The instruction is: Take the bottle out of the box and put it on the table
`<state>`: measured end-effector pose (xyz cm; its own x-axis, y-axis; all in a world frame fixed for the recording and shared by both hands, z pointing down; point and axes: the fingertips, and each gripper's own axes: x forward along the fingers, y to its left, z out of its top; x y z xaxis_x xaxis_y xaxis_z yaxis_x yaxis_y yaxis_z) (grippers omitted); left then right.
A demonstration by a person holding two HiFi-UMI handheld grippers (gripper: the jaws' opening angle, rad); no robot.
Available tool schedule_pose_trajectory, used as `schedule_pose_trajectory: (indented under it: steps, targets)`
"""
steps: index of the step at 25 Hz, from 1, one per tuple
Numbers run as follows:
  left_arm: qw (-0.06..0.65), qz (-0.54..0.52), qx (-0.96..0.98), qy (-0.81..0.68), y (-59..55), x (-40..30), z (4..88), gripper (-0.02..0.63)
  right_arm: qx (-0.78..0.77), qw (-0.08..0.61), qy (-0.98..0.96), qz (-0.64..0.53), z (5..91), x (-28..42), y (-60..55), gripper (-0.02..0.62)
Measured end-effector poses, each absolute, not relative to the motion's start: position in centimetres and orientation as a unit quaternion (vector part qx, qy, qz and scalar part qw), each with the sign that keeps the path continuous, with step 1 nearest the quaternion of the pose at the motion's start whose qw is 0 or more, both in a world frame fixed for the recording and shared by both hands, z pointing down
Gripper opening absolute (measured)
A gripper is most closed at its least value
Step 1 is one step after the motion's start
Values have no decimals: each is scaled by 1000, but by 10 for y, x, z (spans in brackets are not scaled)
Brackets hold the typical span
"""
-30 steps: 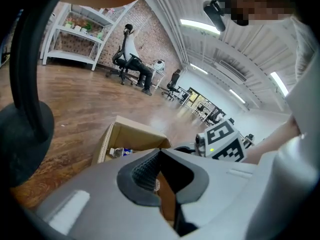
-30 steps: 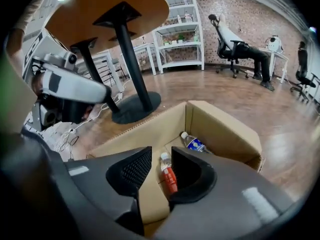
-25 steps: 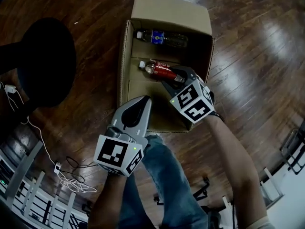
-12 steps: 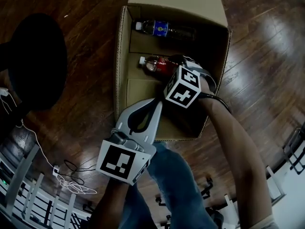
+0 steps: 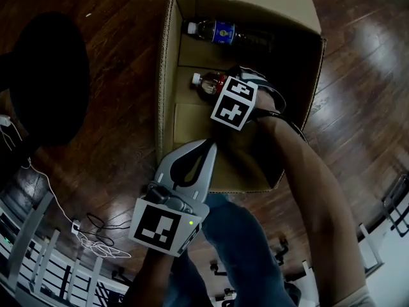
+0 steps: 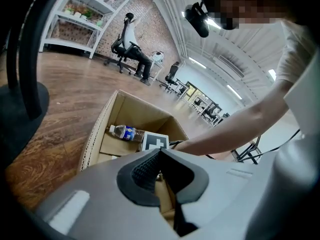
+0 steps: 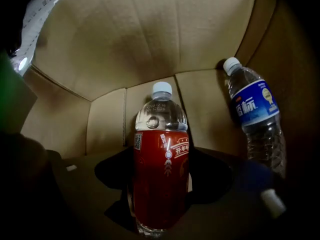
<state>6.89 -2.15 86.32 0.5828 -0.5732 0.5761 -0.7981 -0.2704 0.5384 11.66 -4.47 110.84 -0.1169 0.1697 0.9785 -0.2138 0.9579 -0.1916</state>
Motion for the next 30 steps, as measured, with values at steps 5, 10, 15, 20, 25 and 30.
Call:
schedule_pose_trajectory:
  steps: [5, 10, 15, 20, 25, 30]
  targets:
    - [421, 136, 783, -437, -21, 68, 866, -6, 31, 669, -731, 135, 1111, 116, -41, 308]
    - [412, 128, 794, -429, -28, 72, 859, -6, 62, 643, -741, 185, 1102, 116, -42, 296]
    - [417, 135, 788, -432, -26, 68, 845, -6, 181, 540, -765, 302, 1052, 119, -56, 296]
    - [407, 141, 798, -422, -33, 72, 799, -6, 227, 504, -770, 318, 989, 130, -64, 298]
    - [379, 147, 816, -411, -43, 77, 738, -6, 264, 471, -780, 315, 911, 133, -75, 299]
    - [364, 154, 822, -409, -39, 74, 671, -6, 294, 425, -797, 311, 819, 124, -85, 301]
